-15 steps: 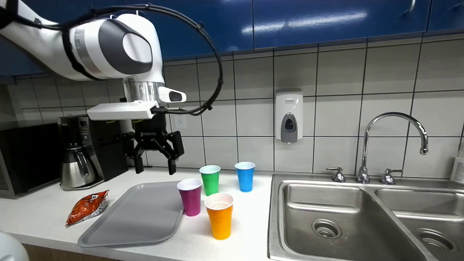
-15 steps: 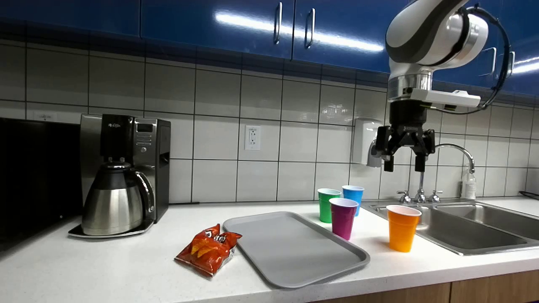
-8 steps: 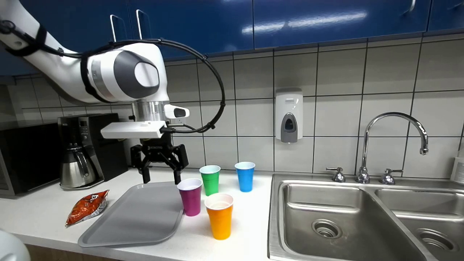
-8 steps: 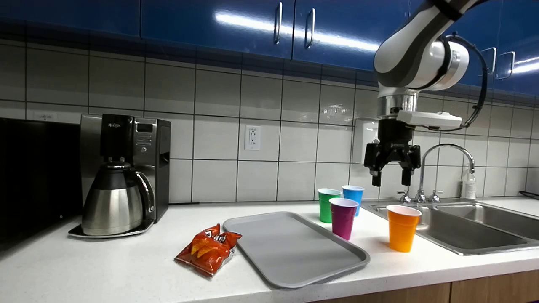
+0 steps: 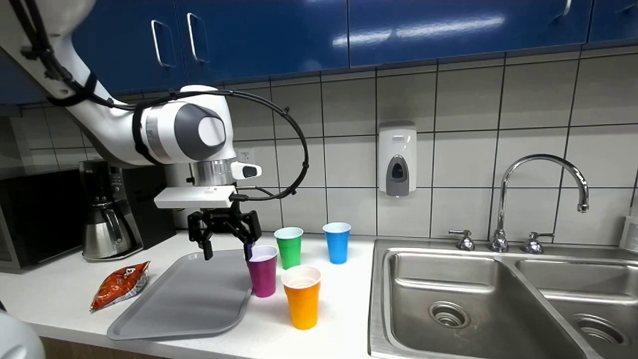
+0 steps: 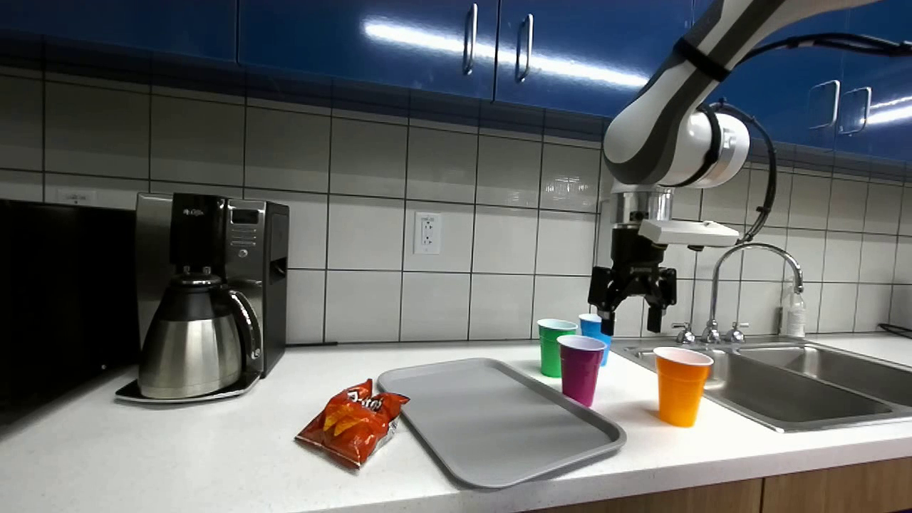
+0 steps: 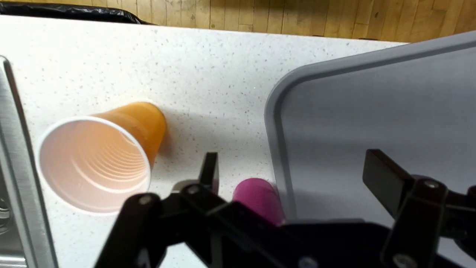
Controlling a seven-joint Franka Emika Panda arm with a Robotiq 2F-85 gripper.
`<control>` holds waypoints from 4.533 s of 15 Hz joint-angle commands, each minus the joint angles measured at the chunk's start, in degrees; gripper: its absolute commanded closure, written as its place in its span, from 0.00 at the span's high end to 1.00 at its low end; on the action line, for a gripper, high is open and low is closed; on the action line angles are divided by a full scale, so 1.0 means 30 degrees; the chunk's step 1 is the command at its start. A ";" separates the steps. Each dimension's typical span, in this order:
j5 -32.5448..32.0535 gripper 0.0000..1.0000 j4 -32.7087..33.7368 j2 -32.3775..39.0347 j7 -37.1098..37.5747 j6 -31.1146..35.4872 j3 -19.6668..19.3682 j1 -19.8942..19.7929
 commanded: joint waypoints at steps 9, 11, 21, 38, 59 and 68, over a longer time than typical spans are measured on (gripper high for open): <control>-0.0401 1.00 0.4448 0.4935 0.0172 0.1351 0.0481 0.0276; -0.0377 1.00 0.5196 0.5736 0.0094 0.1283 0.0482 0.0305; -0.0648 1.00 0.8136 0.9111 0.0174 0.1080 0.0536 0.0610; -0.1072 0.12 0.8158 0.9372 0.0138 0.1180 0.0273 0.0512; -0.2038 0.01 0.7213 0.6164 0.0200 0.0590 0.0701 0.1025; -0.2323 0.01 0.6046 0.4741 0.2035 0.0377 0.1874 0.2204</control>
